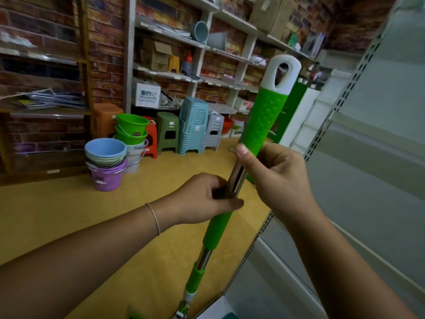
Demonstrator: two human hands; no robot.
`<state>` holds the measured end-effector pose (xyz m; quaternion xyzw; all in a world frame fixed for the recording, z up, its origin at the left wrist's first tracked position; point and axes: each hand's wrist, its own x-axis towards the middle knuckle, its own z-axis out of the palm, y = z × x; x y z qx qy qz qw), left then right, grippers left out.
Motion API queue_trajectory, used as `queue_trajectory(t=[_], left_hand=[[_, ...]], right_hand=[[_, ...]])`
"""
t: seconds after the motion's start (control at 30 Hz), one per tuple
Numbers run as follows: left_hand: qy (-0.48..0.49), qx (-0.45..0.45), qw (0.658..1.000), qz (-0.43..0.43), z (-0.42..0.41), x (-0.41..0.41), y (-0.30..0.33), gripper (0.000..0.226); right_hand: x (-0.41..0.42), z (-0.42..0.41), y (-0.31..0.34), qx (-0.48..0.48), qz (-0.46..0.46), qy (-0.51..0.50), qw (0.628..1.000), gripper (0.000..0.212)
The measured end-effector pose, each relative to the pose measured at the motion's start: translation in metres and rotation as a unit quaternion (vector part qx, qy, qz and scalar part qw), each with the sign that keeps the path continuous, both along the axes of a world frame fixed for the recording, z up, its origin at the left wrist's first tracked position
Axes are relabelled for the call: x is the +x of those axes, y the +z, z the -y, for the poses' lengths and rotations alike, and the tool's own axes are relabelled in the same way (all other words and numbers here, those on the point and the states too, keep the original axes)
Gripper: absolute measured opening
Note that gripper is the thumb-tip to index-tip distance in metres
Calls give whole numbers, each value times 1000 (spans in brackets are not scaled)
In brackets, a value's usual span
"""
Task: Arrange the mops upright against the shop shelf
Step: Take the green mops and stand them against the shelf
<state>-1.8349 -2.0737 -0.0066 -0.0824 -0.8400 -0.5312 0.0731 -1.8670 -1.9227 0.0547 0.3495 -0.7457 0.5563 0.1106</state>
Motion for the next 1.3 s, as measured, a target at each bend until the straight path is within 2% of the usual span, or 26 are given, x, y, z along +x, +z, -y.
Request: queue_trajectory(t=[0.13, 0.27, 0.43, 0.57, 0.7, 0.8, 0.93, 1.07, 1.2, 1.3], left_hand=[[-41, 25, 999, -16, 26, -33, 16, 8], [-77, 58, 995, -20, 48, -64, 26, 10], [-119, 70, 989, -43, 59, -98, 38, 10], [-173, 66, 981, -63, 56, -116, 55, 10], [-208, 40, 972, -100, 44, -132, 76, 34], [-227, 25, 968, -103, 33, -147, 89, 25], [-270, 32, 958, -86, 17, -161, 97, 22], [-315, 92, 944, -39, -3, -167, 98, 18], [-346, 156, 925, -29, -25, -168, 99, 31], [-365, 223, 904, -23, -38, -168, 101, 20]], right_hand=[[-17, 26, 13, 9, -23, -58, 998, 31], [-32, 50, 25, 0, -21, -105, 994, 29], [-44, 68, 49, -14, -24, -176, 984, 11], [-50, 66, 68, -27, -31, -224, 974, 7], [-58, 56, 85, -35, -56, -262, 963, 18], [-67, 44, 95, -42, -61, -284, 956, 30], [-72, 25, 101, -46, -46, -305, 950, 35], [-69, 8, 107, -45, -54, -327, 942, 32], [-67, -9, 115, -44, -63, -340, 937, 33], [-66, -15, 122, -11, -64, -349, 935, 26]])
